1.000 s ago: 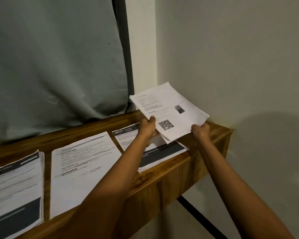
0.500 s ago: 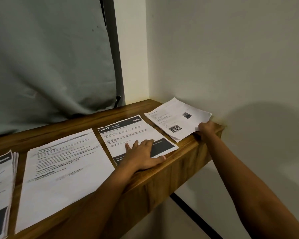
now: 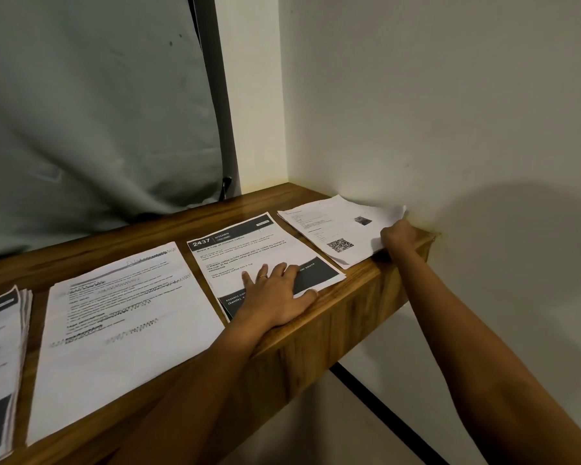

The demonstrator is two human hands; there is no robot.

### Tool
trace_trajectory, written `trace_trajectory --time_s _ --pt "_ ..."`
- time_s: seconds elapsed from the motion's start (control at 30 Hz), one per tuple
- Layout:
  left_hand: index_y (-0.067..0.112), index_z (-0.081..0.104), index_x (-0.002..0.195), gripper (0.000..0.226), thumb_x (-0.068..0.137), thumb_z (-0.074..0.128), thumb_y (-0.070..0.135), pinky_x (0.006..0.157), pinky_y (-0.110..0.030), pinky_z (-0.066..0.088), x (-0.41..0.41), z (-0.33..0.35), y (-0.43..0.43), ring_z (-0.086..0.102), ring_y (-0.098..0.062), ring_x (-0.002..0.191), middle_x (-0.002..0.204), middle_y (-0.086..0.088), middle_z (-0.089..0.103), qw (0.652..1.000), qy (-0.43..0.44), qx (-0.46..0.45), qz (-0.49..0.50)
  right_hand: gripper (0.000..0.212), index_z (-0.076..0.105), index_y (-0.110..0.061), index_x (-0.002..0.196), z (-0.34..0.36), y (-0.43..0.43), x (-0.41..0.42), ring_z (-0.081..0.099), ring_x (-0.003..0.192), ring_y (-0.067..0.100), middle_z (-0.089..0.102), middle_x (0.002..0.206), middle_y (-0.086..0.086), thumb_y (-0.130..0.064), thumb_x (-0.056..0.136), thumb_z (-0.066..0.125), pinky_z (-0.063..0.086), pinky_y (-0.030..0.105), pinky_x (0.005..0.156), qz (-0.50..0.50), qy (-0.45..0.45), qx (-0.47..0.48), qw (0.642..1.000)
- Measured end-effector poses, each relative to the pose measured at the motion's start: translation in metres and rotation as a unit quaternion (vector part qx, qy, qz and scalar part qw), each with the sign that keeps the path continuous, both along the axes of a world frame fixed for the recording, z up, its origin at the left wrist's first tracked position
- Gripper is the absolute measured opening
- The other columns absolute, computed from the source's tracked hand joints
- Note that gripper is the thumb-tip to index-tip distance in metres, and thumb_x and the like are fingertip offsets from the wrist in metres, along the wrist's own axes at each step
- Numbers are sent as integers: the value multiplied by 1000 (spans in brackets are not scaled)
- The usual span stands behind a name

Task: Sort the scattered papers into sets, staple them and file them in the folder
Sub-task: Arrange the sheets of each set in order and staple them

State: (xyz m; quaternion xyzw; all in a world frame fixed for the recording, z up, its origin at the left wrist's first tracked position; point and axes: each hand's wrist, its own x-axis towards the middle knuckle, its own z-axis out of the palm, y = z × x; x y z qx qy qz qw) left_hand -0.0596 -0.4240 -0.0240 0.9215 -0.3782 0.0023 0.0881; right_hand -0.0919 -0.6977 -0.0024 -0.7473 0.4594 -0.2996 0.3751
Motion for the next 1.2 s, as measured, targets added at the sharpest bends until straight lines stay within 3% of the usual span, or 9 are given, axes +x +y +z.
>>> trace_trajectory --time_s 0.1,0.23,0.37,0.5,0.77,1.0,1.2 --pt "32 20 149 71 90 33 69 114 -64 3 -1 0 0 12 -33 147 159 2 19 1000 -2 5 -1 33 49 12 123 3 5 1 52 120 36 53 129 25 -4 95 48 45 36 89 -2 0 11 1000" --pt "30 17 150 72 90 33 68 114 -63 1 -6 7 -1 9 -34 147 160 -1 14 1000 9 24 10 57 25 12 139 10 12 -4 46 127 32 44 140 22 -9 94 54 43 32 95 -35 -48 44 997" --pt "30 15 151 74 90 33 69 114 -63 1 -10 13 0 8 -34 147 160 -2 14 1000 14 28 6 50 29 5 133 13 19 -15 41 129 38 42 139 25 -5 91 54 42 40 99 -71 -82 58 992" --pt "31 12 152 77 90 33 70 115 -61 -2 -16 20 8 5 -32 148 161 -3 9 1000 4 5 -4 45 36 6 131 12 41 -27 35 132 39 40 139 26 -2 89 52 27 38 106 -71 -61 -30 995" --pt "31 16 151 71 92 34 66 117 -58 -2 -31 34 55 4 -28 148 161 -3 10 998 -37 -41 18 33 53 -5 127 8 137 -23 52 121 29 52 133 14 -7 94 54 46 34 98 125 -125 -126 976" --pt "27 23 150 66 94 36 60 117 -58 3 -31 47 147 12 -28 147 159 -4 19 990 -82 -79 83 22 64 -7 114 32 252 -17 58 112 20 63 121 8 -7 95 53 39 16 84 309 -129 -174 926" --pt "23 31 147 63 95 39 57 116 -57 7 -26 59 263 20 -31 144 155 -7 29 976 -86 -83 181 15 67 -8 102 45 363 0 60 101 18 67 108 7 -9 94 55 42 21 78 459 -97 -188 863"
